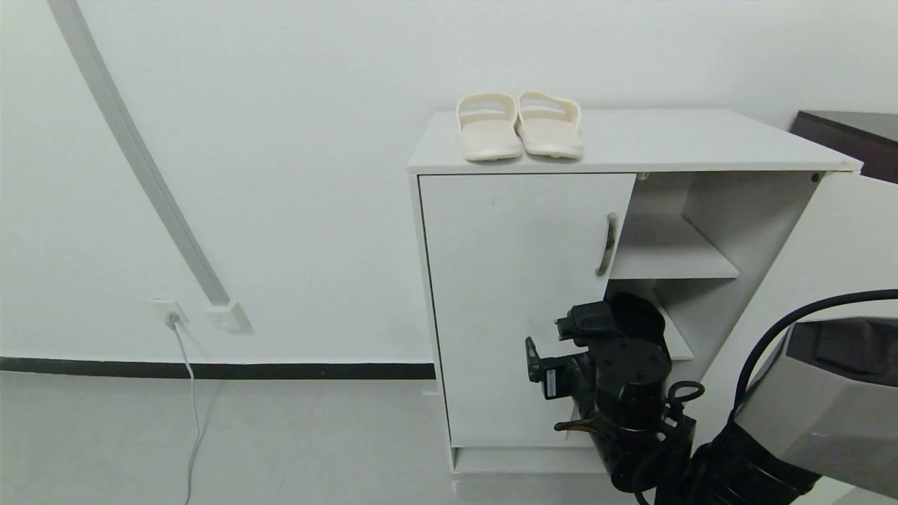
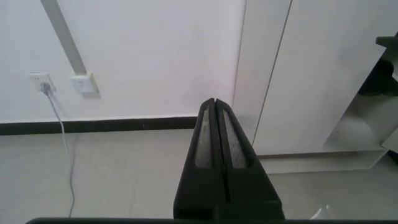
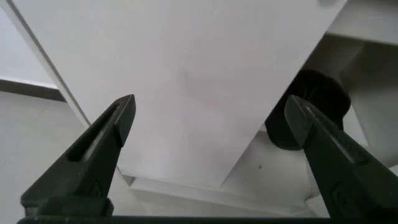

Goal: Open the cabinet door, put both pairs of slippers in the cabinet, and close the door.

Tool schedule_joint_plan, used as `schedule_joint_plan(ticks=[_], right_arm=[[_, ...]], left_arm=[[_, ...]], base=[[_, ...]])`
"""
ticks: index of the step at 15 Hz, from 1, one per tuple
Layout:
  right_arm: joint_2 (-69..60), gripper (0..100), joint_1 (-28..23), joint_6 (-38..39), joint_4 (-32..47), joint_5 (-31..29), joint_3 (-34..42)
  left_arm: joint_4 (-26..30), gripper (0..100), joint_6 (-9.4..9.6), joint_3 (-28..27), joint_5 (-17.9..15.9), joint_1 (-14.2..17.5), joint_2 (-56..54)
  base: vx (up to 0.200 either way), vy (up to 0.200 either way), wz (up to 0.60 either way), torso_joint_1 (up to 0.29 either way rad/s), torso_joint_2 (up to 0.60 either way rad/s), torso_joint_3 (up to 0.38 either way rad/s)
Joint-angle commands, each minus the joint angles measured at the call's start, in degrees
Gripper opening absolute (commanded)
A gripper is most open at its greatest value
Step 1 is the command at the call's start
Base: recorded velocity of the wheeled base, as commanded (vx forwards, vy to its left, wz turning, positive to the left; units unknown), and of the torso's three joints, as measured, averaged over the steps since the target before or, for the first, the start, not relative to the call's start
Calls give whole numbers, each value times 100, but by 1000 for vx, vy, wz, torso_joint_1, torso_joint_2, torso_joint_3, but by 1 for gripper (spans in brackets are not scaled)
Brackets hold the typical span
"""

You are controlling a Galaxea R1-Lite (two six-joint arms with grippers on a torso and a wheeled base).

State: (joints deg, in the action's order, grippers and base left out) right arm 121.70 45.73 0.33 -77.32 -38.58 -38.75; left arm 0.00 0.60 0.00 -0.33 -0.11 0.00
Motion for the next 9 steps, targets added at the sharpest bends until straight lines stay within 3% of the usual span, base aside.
schedule_joint_plan(ticks=[1, 9], right_arm=[[12, 100, -2, 2, -11, 0, 43], [12, 100, -2, 2, -2, 9, 70]], left_arm=[[0, 0, 2, 0, -2, 2, 9], [0, 0, 2, 0, -2, 2, 9]], base=[[0, 0, 0, 119, -466, -344], [0, 0, 0, 161, -479, -328]])
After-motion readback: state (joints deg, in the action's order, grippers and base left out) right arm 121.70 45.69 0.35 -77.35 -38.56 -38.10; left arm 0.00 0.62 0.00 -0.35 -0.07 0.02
